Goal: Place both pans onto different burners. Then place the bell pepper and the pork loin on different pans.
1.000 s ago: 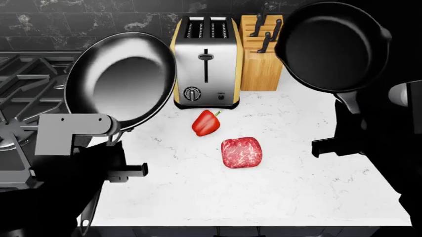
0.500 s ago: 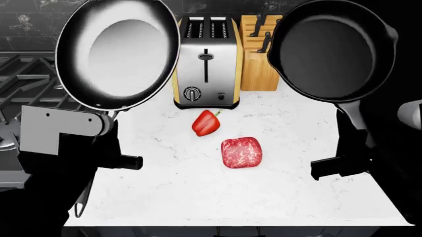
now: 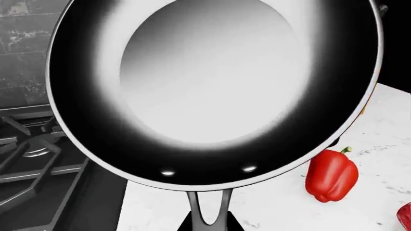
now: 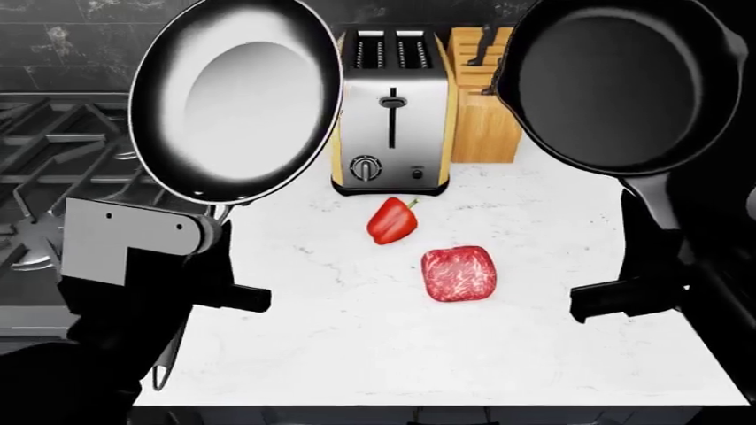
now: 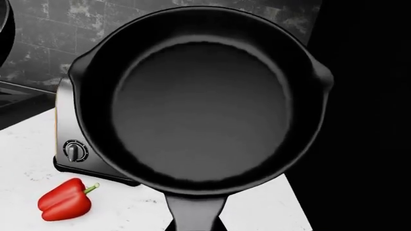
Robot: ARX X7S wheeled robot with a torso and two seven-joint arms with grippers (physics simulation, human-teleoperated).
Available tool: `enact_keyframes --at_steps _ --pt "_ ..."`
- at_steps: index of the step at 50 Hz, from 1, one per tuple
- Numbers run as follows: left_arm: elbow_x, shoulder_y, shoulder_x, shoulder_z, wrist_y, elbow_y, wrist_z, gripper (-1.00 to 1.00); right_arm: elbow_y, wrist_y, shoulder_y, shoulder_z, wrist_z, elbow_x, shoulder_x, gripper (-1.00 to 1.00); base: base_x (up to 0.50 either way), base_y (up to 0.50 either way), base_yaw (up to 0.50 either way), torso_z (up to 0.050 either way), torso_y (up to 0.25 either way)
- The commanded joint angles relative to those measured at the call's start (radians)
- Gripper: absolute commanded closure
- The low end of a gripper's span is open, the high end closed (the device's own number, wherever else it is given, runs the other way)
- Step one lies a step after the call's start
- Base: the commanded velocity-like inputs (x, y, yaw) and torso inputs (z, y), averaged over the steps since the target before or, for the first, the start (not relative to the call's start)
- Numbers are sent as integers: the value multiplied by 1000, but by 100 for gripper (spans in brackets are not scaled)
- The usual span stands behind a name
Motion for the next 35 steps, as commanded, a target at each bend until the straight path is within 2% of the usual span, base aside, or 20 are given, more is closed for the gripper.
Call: enact_keyframes --at_steps 1,35 --pt "60 -35 16 9 1 -6 9 100 -16 5 -3 58 -7 -45 22 100 -7 500 0 0 0" --pt "133 -32 35 40 50 -60 51 100 -5 -7 -74 110 -4 -74 24 100 -13 500 0 1 2"
